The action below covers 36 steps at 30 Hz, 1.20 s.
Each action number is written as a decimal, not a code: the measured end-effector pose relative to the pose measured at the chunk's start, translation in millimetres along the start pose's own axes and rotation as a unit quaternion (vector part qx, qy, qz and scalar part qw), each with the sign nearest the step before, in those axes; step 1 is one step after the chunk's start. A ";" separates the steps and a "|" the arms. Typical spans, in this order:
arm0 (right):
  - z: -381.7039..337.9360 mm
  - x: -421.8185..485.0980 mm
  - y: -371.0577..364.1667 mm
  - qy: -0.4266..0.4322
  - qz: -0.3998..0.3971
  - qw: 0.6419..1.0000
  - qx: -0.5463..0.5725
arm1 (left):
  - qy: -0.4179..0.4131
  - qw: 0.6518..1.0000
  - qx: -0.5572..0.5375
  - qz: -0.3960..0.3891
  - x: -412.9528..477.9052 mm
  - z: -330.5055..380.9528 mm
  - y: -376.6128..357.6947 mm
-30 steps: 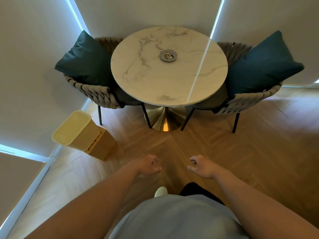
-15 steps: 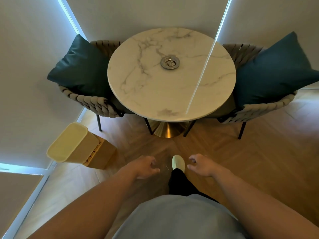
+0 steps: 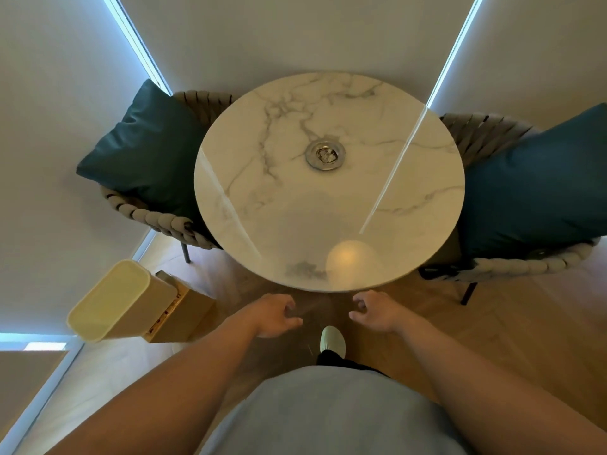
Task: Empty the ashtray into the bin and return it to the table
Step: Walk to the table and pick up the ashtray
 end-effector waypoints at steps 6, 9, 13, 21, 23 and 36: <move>-2.4 21.6 42.6 0.025 0.000 1.000 0.012 | 0.001 1.000 -0.022 0.007 29.5 19.3 22.9; -1.8 28.8 56.1 0.025 0.000 1.000 0.008 | 0.003 0.999 -0.040 0.002 38.6 27.0 28.0; -2.5 42.8 76.0 0.023 -0.001 1.000 0.011 | 0.006 0.999 -0.044 0.006 53.8 30.4 51.4; -11.6 72.1 108.6 -0.001 0.011 1.000 0.019 | -0.011 1.000 0.000 -0.016 91.2 26.7 95.2; -14.9 77.7 117.3 -0.010 0.011 1.000 0.023 | -0.016 1.000 0.004 -0.023 102.4 25.3 108.2; -50.2 135.7 194.8 -0.061 0.070 0.995 0.025 | -0.081 0.997 -0.003 -0.002 180.1 12.2 211.8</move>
Point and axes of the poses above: each hand's wrist, its own x-axis towards the middle knuckle, its own y-axis out of the back of the hand, z = x × y, the point moved 10 cm from there along x, towards the middle knuckle, and after that the axes turned 1 degree about -z, right-handed, at the moved point
